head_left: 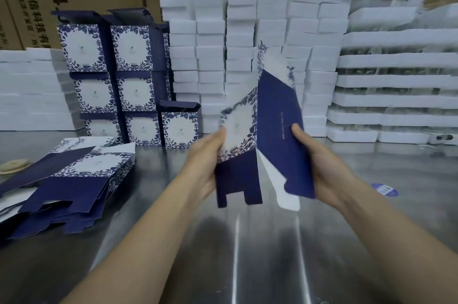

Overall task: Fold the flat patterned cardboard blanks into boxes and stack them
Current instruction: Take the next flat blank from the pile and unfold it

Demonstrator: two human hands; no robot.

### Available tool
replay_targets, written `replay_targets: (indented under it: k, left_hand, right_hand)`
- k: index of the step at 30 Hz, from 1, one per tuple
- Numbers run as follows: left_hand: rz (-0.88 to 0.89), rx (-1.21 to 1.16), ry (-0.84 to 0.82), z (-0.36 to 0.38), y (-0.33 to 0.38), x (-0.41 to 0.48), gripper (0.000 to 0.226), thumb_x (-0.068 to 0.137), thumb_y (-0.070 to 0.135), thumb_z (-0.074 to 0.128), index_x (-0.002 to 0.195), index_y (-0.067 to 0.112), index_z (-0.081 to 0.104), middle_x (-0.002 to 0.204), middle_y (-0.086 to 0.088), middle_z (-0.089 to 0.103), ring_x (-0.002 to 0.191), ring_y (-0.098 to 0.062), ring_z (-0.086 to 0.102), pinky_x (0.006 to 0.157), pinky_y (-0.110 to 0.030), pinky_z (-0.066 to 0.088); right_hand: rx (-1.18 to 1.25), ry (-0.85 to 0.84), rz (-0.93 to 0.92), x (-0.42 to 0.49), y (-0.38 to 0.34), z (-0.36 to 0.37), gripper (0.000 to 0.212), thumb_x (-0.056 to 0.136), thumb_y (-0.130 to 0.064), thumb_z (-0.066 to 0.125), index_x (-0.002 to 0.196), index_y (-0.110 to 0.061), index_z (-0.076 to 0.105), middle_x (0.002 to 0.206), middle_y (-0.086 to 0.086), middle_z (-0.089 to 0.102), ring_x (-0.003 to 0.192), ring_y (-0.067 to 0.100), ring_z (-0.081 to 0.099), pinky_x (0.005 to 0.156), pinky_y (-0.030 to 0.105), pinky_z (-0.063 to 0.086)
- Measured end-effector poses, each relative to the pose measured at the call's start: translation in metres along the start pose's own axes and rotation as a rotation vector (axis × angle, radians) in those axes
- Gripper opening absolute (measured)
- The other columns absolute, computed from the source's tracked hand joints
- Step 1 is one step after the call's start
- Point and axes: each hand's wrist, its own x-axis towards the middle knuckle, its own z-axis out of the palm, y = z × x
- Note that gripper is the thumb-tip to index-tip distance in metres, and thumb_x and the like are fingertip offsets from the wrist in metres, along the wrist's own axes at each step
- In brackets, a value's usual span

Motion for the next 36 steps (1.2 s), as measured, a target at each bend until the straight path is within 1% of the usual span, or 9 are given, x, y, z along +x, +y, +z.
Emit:
replay_targets:
  k: [3, 6, 12, 16, 20, 23, 28, 33, 36]
  left_hand:
    - [0.414, 0.491, 0.199, -0.021, 0.006, 0.01, 0.035, 0.106, 0.032, 0.063, 0.083, 0.007, 0.06, 0.079, -0.005, 0.061, 0.074, -0.016, 0.047, 0.07, -0.031, 0.036]
    - [0.51, 0.545, 0.177, -0.024, 0.004, 0.009, 0.038, 0.106, 0.035, 0.062, 0.084, 0.004, 0.059, 0.074, -0.001, 0.063, 0.068, -0.008, 0.046, 0.063, -0.023, 0.034]
    - [0.48, 0.458, 0.154, -0.022, 0.006, 0.007, 0.047, 0.109, 0.04, 0.055, 0.098, -0.005, 0.06, 0.086, -0.005, 0.055, 0.078, -0.02, 0.041, 0.074, -0.036, 0.027]
    - [0.374, 0.287, 0.184, -0.016, 0.013, 0.001, 0.035, 0.11, 0.047, 0.05, 0.116, 0.021, 0.074, 0.111, -0.004, 0.079, 0.103, -0.017, 0.07, 0.1, -0.047, 0.054]
    - [0.172, 0.021, 0.23, -0.024, 0.016, 0.01, 0.029, 0.111, 0.035, 0.046, 0.125, 0.026, 0.07, 0.105, 0.001, 0.082, 0.08, -0.016, 0.077, 0.069, -0.037, 0.062]
    - [-0.01, 0.051, 0.151, -0.026, 0.004, 0.008, 0.026, 0.111, 0.009, 0.045, 0.13, 0.017, 0.061, 0.112, -0.003, 0.078, 0.08, -0.014, 0.08, 0.062, -0.03, 0.063]
    - [-0.038, 0.442, -0.196, -0.009, -0.009, -0.009, 0.028, 0.102, 0.006, 0.058, 0.119, 0.024, 0.072, 0.113, 0.002, 0.081, 0.096, -0.014, 0.079, 0.076, -0.027, 0.058]
    - [0.041, 0.454, -0.33, 0.018, -0.018, -0.028, 0.006, 0.076, 0.03, 0.07, 0.08, 0.027, 0.073, 0.083, 0.0, 0.073, 0.075, -0.016, 0.071, 0.07, -0.032, 0.045]
    - [0.079, 0.364, -0.301, 0.027, -0.021, -0.03, 0.029, 0.087, 0.046, 0.065, 0.066, 0.026, 0.065, 0.071, 0.0, 0.06, 0.066, -0.016, 0.061, 0.065, -0.031, 0.041]
  right_hand:
    - [-0.225, 0.248, -0.184, -0.002, -0.006, -0.01, 0.028, 0.098, -0.045, 0.073, 0.094, -0.02, 0.084, 0.103, 0.008, 0.082, 0.078, 0.025, 0.081, 0.054, 0.044, 0.062]
    - [-0.251, 0.29, -0.191, -0.002, 0.0, -0.009, 0.023, 0.098, -0.047, 0.072, 0.091, -0.029, 0.083, 0.097, 0.002, 0.083, 0.076, 0.027, 0.081, 0.056, 0.053, 0.061]
    - [-0.247, 0.282, -0.256, 0.0, -0.003, -0.012, 0.024, 0.099, -0.047, 0.07, 0.088, -0.029, 0.082, 0.103, -0.004, 0.082, 0.083, 0.012, 0.075, 0.065, 0.029, 0.058]
    - [-0.248, 0.324, -0.237, 0.001, -0.005, -0.013, 0.023, 0.1, -0.035, 0.068, 0.083, -0.027, 0.081, 0.098, -0.003, 0.079, 0.086, 0.019, 0.069, 0.069, 0.037, 0.057]
    - [0.044, 0.3, -0.134, 0.0, -0.006, -0.011, 0.029, 0.103, -0.035, 0.065, 0.119, -0.015, 0.077, 0.114, 0.002, 0.081, 0.097, 0.028, 0.079, 0.056, 0.042, 0.061]
    - [0.258, 0.174, -0.2, 0.001, -0.005, -0.005, 0.03, 0.107, -0.03, 0.061, 0.129, -0.012, 0.069, 0.122, 0.004, 0.078, 0.11, 0.022, 0.077, 0.082, 0.037, 0.065]
    - [-0.075, 0.015, -0.051, -0.005, 0.003, 0.014, 0.024, 0.083, -0.043, 0.082, 0.078, -0.022, 0.072, 0.074, -0.002, 0.063, 0.061, 0.008, 0.059, 0.051, 0.019, 0.045]
    - [-0.119, 0.075, -0.107, -0.007, 0.012, 0.023, 0.032, 0.096, -0.038, 0.074, 0.071, -0.019, 0.071, 0.066, 0.0, 0.056, 0.056, 0.009, 0.049, 0.049, 0.02, 0.04]
    - [-0.198, 0.074, -0.129, -0.006, 0.018, 0.029, 0.034, 0.097, -0.044, 0.072, 0.074, -0.02, 0.071, 0.069, 0.0, 0.058, 0.061, 0.011, 0.051, 0.06, 0.026, 0.041]
